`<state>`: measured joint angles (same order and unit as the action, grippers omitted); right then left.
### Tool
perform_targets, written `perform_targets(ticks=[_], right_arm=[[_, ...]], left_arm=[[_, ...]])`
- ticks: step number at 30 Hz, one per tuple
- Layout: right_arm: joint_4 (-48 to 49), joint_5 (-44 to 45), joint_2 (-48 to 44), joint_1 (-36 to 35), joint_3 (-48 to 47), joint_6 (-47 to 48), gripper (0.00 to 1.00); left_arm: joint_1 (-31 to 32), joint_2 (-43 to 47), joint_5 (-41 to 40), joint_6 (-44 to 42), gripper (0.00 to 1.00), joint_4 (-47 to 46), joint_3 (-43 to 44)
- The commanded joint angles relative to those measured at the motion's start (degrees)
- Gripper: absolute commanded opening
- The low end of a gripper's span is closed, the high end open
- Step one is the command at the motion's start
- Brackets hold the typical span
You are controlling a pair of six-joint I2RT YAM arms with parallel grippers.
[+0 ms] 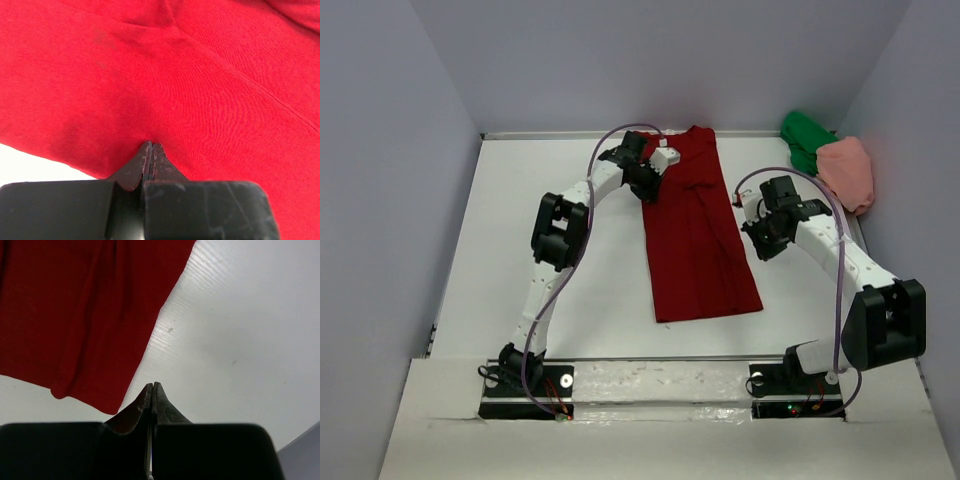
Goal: Fold and stack the t-shirts
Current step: Rotate the tshirt 90 degrees
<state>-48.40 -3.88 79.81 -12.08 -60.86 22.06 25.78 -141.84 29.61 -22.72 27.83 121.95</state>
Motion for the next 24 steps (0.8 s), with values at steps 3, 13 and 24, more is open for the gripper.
perform_targets(ticks=[3,13,24], right_arm=[[-1.87,-2.27,1.75,0.03,-3.47,-1.41,0.0],[-3.98,-2.19,4.56,0.03,-6.73,-1.85,0.0],[-5.47,0.1,6.14,0.03,-8.92,-1.41,0.0]], left_arm=[[0.06,-2.91,-4.47,2.77,0.0,2.22,5.75],[-1.52,-5.9,-6.84,5.49,0.0,3.36,9.79],[-3.63,-7.66,-2.45,8.39,0.0,6.53,10.15]])
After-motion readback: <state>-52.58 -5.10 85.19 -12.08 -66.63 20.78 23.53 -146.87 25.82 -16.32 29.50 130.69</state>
